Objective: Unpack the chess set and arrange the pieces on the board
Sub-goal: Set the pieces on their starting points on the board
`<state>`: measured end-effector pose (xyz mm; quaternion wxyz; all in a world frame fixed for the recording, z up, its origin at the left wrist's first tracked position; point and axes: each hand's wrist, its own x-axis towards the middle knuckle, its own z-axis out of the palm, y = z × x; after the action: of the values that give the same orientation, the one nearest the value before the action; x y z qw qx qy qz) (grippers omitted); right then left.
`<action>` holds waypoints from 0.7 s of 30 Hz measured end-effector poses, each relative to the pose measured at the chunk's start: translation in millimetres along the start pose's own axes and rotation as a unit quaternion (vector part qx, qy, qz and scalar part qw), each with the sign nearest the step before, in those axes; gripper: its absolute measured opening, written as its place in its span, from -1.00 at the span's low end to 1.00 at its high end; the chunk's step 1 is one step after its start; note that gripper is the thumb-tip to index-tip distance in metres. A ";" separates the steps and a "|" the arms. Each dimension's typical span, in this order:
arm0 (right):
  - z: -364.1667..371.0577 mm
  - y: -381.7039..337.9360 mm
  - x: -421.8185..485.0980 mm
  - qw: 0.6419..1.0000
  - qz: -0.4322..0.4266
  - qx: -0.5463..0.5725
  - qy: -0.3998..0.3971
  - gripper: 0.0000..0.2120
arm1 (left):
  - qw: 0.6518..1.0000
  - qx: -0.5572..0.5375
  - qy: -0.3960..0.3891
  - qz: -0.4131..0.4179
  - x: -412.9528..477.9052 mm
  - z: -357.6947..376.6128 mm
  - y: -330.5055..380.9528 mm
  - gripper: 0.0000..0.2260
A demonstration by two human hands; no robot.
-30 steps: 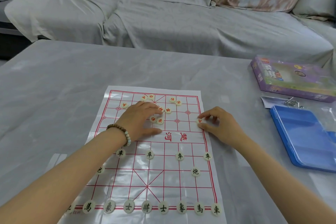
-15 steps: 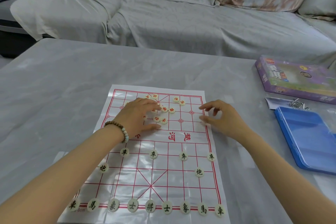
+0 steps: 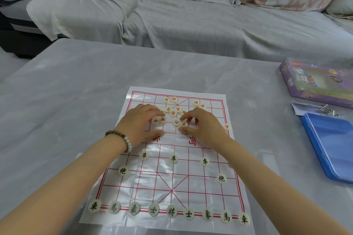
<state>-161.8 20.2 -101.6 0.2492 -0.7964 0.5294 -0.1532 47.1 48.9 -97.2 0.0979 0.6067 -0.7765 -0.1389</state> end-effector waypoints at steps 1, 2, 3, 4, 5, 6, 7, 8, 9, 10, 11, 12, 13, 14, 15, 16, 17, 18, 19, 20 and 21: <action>2.2 -2.0 1.6 1.000 0.001 -0.004 0.004 -0.72 | 1.000 0.001 0.005 -0.007 -1.7 -1.5 -3.3 -0.52; 4.1 -4.0 3.0 1.000 0.000 -0.008 0.010 -0.72 | 1.000 0.002 0.010 -0.015 -3.2 -3.0 -6.9 -0.53; 5.9 -5.7 4.6 1.000 -0.001 -0.014 0.014 -0.72 | 1.000 0.002 0.013 -0.024 -4.7 -4.3 -10.4 -0.55; 7.6 -6.9 6.3 1.000 -0.001 -0.019 0.017 -0.73 | 0.999 0.000 0.016 -0.033 -5.9 -5.3 -13.5 -0.56; 9.3 -7.5 8.4 1.000 0.001 -0.022 0.020 -0.74 | 0.999 -0.003 0.018 -0.041 -7.0 -6.4 -15.8 -0.58; 10.8 -7.7 10.3 0.999 0.004 -0.021 0.024 -0.75 | 0.999 -0.007 0.019 -0.046 -7.9 -7.2 -17.3 -0.61; 12.2 -7.3 12.5 0.999 0.007 -0.019 0.030 -0.75 | 0.999 -0.009 0.019 -0.050 -8.6 -7.6 -18.1 -0.63; 13.5 -6.5 14.6 0.999 0.008 -0.018 0.037 -0.75 | 0.998 -0.010 0.019 -0.052 -8.9 -7.7 -18.7 -0.65; 14.4 -5.7 16.6 0.999 0.007 -0.019 0.045 -0.75 | 0.998 -0.011 0.020 -0.054 -9.0 -7.6 -18.8 -0.67; 14.9 -5.3 18.4 0.998 0.005 -0.020 0.051 -0.74 | 0.998 -0.014 0.022 -0.054 -8.5 -7.4 -18.3 -0.68; 15.1 -5.5 19.7 0.998 0.003 -0.022 0.056 -0.75 | 0.998 -0.019 0.025 -0.055 -7.9 -7.1 -17.2 -0.69; 15.2 -6.1 20.8 0.998 0.001 -0.023 0.060 -0.75 | 0.998 -0.024 0.028 -0.055 -6.7 -6.5 -15.1 -0.69; 15.1 -7.3 21.3 0.998 -0.001 -0.024 0.063 -0.74 | 0.998 -0.025 0.030 -0.054 -5.1 -5.7 -12.2 -0.69; 14.5 -8.4 21.0 0.997 -0.004 -0.023 0.067 -0.74 | 0.998 -0.022 0.031 -0.055 -2.9 -4.3 -8.6 -0.68; 13.4 -9.1 20.2 0.997 -0.006 -0.022 0.075 -0.74 | 0.998 -0.015 0.031 -0.057 -0.5 -2.8 -4.7 -0.66; 11.2 -9.3 18.9 0.996 -0.009 -0.017 0.086 -0.74 | 0.998 -0.009 0.029 -0.060 2.2 -1.6 -1.0 -0.64; 7.5 -8.7 16.8 0.995 -0.012 -0.010 0.099 -0.74 | 0.998 -0.002 0.027 -0.062 4.8 -0.8 2.5 -0.63; 2.8 -6.5 14.4 0.994 -0.016 -0.001 0.112 -0.74 | 0.998 0.002 0.027 -0.062 7.1 -0.6 5.5 -0.63; -3.2 -3.1 11.1 0.992 -0.020 0.007 0.123 -0.74 | 0.998 0.006 0.026 -0.060 8.6 -0.9 8.3 -0.64; -10.0 1.5 6.9 0.991 -0.020 0.012 0.132 -0.75 | 0.998 0.011 0.021 -0.053 9.4 -1.3 11.5 -0.65; -17.8 7.6 1.8 0.990 -0.017 0.013 0.140 -0.76 | 0.999 0.019 0.009 -0.040 9.5 -1.5 15.5 -0.67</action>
<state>-176.0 12.0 -91.2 0.1806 -0.7726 0.5432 -0.2746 31.0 43.0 -90.8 0.0880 0.6402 -0.7533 -0.1220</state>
